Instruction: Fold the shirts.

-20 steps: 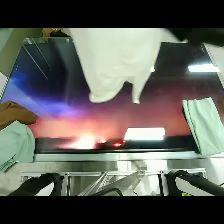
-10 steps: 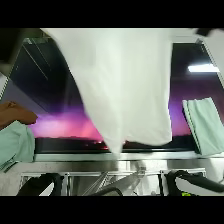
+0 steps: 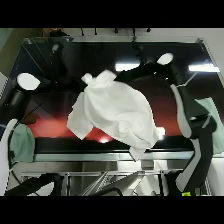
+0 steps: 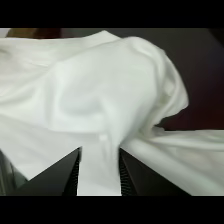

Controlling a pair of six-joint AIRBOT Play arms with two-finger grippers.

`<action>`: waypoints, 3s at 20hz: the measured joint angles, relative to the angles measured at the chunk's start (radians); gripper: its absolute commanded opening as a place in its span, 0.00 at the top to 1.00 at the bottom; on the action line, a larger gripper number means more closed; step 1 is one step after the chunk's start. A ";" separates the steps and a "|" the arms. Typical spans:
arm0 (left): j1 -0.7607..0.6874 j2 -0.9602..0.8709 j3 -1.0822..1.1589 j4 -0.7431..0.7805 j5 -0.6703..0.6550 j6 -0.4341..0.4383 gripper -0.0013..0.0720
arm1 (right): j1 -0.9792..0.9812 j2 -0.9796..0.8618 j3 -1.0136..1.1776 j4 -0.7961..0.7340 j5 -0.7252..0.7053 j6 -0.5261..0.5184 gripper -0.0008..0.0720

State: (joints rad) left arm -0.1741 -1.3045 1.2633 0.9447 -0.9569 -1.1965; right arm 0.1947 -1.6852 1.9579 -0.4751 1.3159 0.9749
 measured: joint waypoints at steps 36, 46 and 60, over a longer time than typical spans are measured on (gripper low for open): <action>0.324 -0.558 0.253 0.051 -0.352 -0.016 0.21 | -0.284 1.226 -1.655 -0.403 -0.165 0.634 0.25; 0.301 -0.574 0.253 0.050 -0.367 -0.016 0.95 | -0.285 1.008 -1.645 -0.241 -0.446 0.383 0.96; 0.500 -0.119 -0.265 0.050 -0.406 -0.019 0.95 | -0.247 0.326 -0.755 -0.113 -0.426 0.026 0.76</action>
State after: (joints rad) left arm 0.3260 -1.4231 0.9981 0.9951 -1.3628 -1.2152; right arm -0.0525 -1.3590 1.2026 -0.5884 0.8902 1.0012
